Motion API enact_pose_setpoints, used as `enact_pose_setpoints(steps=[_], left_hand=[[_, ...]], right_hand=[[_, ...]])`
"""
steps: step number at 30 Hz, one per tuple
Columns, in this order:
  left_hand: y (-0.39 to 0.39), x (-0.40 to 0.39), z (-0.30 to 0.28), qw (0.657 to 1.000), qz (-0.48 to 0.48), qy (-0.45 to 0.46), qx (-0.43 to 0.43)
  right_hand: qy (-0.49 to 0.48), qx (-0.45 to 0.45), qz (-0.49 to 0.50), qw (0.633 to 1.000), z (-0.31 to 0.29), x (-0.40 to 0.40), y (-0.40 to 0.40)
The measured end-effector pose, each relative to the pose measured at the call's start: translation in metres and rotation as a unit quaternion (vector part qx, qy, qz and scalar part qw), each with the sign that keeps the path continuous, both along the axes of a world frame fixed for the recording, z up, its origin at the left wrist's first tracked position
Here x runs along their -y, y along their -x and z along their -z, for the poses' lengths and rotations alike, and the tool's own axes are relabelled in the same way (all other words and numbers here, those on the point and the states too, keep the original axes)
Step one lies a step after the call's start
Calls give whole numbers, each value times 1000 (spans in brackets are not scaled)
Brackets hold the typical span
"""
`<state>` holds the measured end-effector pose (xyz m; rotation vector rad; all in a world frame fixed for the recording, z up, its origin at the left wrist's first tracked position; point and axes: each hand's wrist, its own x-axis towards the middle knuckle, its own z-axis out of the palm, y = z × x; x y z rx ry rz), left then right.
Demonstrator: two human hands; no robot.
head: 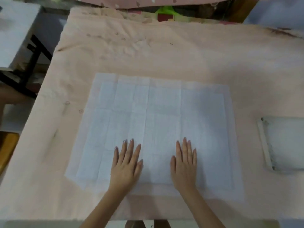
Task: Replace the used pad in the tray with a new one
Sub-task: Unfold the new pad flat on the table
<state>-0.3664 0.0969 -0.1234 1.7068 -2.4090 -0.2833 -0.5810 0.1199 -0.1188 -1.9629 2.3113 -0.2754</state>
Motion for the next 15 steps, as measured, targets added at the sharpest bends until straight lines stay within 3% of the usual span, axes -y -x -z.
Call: enact_pose_setpoints(steps=[5, 15], left_hand=[[7, -29, 7, 998, 20, -29, 51], [30, -37, -3, 996, 39, -61, 51]], right_hand=[[-21, 4, -15, 1000, 4, -14, 18], [-45, -12, -15, 999, 3, -35, 50]])
